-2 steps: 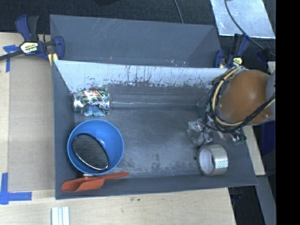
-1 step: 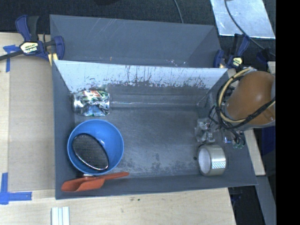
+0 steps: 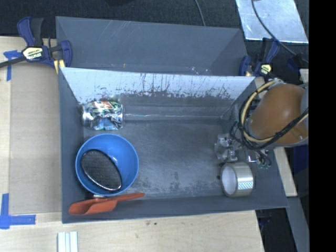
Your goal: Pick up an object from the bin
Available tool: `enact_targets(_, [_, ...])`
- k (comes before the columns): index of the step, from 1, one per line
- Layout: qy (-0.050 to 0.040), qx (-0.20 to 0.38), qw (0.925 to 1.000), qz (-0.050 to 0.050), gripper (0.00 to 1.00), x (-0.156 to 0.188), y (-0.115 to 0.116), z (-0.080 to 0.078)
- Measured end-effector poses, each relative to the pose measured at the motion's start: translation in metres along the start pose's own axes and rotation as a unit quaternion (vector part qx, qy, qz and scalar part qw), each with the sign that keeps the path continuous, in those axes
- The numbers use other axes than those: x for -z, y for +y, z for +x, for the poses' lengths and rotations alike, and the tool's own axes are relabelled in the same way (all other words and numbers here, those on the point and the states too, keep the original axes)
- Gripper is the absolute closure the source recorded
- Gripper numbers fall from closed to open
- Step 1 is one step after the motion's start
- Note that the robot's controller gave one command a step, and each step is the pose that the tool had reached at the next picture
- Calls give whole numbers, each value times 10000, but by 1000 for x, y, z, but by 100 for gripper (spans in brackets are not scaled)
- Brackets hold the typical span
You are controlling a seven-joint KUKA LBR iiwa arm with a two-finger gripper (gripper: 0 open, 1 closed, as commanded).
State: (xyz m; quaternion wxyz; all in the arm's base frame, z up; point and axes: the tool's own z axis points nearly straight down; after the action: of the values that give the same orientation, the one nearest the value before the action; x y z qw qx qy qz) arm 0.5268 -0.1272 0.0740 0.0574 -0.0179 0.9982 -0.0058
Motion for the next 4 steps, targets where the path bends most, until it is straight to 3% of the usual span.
enact_targets(1, [41,131,9999,-18,100,-2,-4,-6])
enact_targets(2, [45,-148,9999,-12,100,27,-3,-21])
enact_targets(3, [-16,780,9970,-9,100,19,25,-2])
enact_targets(4, [14,-235,9997,-8,100,21,4,-1])
